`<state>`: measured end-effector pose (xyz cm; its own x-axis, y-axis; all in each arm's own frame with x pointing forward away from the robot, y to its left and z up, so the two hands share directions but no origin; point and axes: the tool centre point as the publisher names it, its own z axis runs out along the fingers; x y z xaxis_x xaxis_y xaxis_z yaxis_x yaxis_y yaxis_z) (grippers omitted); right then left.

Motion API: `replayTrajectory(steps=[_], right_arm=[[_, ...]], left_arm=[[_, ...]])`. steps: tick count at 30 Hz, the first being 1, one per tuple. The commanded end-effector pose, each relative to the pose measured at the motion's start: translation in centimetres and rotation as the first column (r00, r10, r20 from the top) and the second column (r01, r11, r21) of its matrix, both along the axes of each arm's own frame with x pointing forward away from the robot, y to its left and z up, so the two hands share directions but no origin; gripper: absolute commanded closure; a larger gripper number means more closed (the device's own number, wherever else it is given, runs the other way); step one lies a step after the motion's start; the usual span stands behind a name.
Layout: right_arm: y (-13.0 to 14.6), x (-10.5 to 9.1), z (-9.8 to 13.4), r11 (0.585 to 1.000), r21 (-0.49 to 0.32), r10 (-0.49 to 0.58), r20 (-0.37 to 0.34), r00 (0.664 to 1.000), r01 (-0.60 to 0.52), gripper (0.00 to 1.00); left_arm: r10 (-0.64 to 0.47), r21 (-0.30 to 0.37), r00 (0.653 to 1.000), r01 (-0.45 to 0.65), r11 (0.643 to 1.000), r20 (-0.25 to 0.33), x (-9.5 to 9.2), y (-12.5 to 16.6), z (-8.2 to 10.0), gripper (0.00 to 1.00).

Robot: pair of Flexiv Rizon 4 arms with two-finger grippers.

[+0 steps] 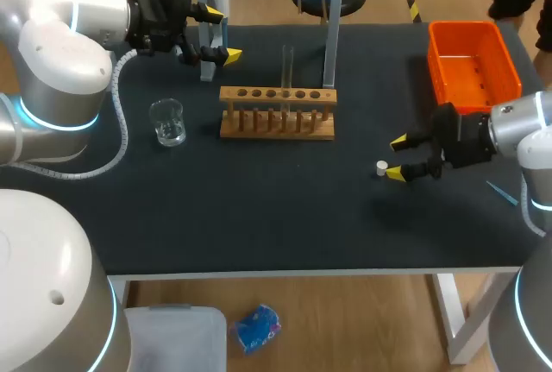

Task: Invert the test tube, pick up the pipette, mount the tip to pipette, aspirate from beaker and dispense into the tube, eject the tip, return the pipette, and cap with the stopper.

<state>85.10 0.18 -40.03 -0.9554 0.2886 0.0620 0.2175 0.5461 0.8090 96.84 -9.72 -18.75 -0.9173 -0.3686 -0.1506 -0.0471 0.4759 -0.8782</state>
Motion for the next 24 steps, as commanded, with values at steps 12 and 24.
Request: replayTrajectory(steps=[12, 24], right_arm=[[1.1, 0.7, -1.8, 1.0, -0.024, 0.002, -0.007, 1.0, -0.002, 0.35], [1.3, 0.7, -2.7, 0.999, -0.043, -0.006, 0.004, 1.0, 0.007, 0.31]], left_arm=[[-0.003, -0.001, 1.0, 0.003, 1.0, -0.001, 0.0, 0.1, 0.0, 0.0], [-0.003, -0.001, 1.0, 0.003, 1.0, -0.001, 0.0, 0.1, 0.0, 0.0]])
